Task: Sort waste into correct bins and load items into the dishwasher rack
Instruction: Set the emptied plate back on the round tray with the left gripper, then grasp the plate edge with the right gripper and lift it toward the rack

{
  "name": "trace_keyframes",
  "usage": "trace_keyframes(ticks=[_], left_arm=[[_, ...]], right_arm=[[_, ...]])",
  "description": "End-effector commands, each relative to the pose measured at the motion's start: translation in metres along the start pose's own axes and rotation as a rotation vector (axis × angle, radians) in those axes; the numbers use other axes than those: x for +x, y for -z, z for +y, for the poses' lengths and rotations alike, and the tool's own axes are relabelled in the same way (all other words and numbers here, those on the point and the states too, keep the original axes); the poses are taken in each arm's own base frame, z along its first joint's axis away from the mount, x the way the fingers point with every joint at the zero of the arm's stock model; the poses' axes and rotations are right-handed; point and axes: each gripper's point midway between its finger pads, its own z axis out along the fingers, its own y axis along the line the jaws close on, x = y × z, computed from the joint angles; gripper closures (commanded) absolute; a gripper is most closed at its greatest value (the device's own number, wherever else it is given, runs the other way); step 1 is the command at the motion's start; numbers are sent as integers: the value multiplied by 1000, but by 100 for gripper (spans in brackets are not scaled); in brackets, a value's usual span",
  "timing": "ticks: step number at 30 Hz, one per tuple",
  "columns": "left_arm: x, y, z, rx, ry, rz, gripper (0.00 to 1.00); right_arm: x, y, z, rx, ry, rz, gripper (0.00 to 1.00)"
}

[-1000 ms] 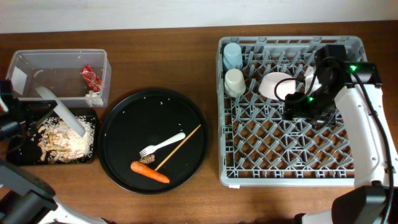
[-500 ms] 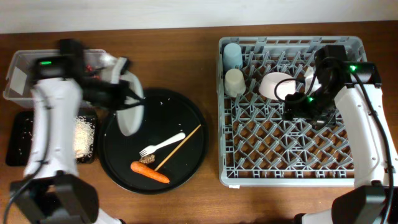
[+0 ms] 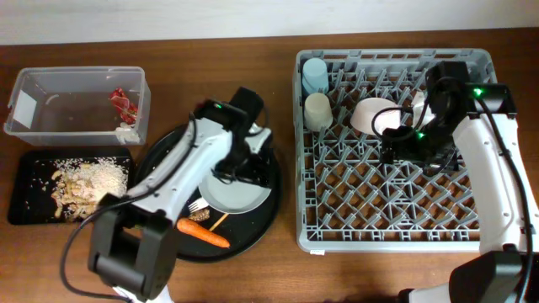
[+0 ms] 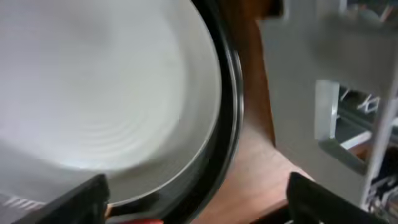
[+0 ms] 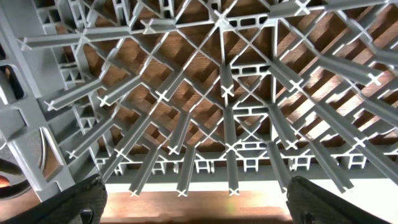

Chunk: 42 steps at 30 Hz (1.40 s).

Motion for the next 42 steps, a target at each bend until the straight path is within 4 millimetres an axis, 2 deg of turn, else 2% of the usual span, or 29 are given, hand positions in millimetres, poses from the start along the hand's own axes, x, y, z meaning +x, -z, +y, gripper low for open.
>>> trace_keyframes(ticks=[1,3,4,6,8,10,13,14,16,17,18,20,24,31,32,36,39,40,42], left_arm=[[-10,77,43,-86,76,-166,8],[2,116,78,-107,184,-249,8],[9,131,95,-112,241,-288,7],[24,153,129,-122,380,-342,1],[44,166,165,-129,517,-361,1],[64,169,193,-130,630,-353,1],[71,169,202,-122,669,-354,1],[71,168,202,-120,670,-352,1],[71,168,202,-119,669,-351,1],[71,168,202,-117,669,-351,1],[71,168,201,-113,668,-352,1],[71,168,201,-113,668,-352,1],[71,168,201,-113,668,-351,1],[71,167,201,-112,669,-350,1],[71,167,201,-112,669,-350,1],[71,167,201,-112,669,-348,1],[71,167,201,-112,669,-348,1],[71,167,201,-112,669,-348,1],[71,167,201,-112,669,-348,1]], right_arm=[[2,2,21,-119,68,8,5],[5,5,44,-184,139,-1,6],[6,7,60,-199,193,-18,6],[10,10,91,-222,283,-52,6],[19,10,142,-256,376,-89,6],[34,4,203,-246,455,-156,6],[47,-11,238,-217,495,-177,6],[55,-30,252,-178,456,-154,6],[63,-67,263,-138,349,-70,6],[67,-81,268,-134,334,-35,7],[73,-103,275,-134,317,27,11],[76,-128,280,-129,306,76,16],[72,-159,275,-67,251,100,27],[71,-181,266,2,142,111,44],[71,-183,265,8,122,115,51],[72,-191,264,22,36,123,61],[73,-197,261,38,-10,133,86],[73,-197,261,38,-10,133,92],[73,-196,261,37,-10,133,96]])
